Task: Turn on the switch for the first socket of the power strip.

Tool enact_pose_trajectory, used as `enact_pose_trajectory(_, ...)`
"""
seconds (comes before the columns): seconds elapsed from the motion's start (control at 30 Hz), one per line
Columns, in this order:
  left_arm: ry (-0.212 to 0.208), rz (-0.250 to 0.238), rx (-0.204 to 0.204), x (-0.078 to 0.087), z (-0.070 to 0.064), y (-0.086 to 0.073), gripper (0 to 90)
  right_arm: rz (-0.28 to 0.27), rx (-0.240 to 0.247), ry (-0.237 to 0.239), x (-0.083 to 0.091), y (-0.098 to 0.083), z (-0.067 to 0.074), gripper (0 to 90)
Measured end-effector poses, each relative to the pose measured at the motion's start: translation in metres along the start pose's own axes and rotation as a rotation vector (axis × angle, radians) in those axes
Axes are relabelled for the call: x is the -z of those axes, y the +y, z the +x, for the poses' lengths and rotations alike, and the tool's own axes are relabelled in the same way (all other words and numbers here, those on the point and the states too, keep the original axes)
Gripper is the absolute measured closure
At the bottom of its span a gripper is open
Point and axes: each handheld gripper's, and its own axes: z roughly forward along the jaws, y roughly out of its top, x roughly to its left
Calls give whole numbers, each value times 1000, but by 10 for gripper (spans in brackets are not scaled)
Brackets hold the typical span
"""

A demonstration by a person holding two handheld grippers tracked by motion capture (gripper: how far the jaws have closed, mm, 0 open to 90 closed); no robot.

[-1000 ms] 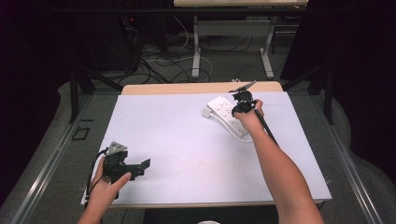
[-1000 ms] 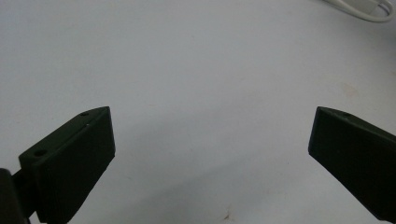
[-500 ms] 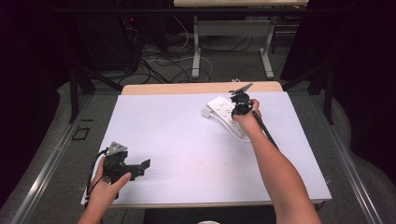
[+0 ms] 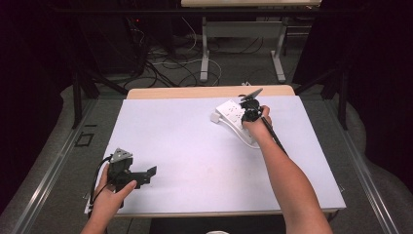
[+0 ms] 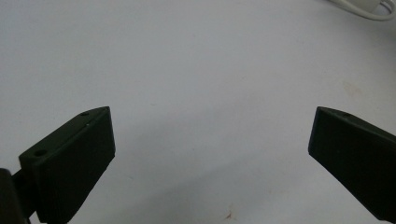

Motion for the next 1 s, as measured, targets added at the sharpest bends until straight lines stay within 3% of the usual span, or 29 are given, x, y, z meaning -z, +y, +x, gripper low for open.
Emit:
enact_pose_trajectory(0.7, 1, 9, -15, -1, 0, 0, 5, -11, -10, 31, -1, -1, -2, 885)
enact_pose_trajectory(1.0, -2, 7, -9, -1, -1, 0, 5, -3, -7, 15, 0, -1, -1, 885)
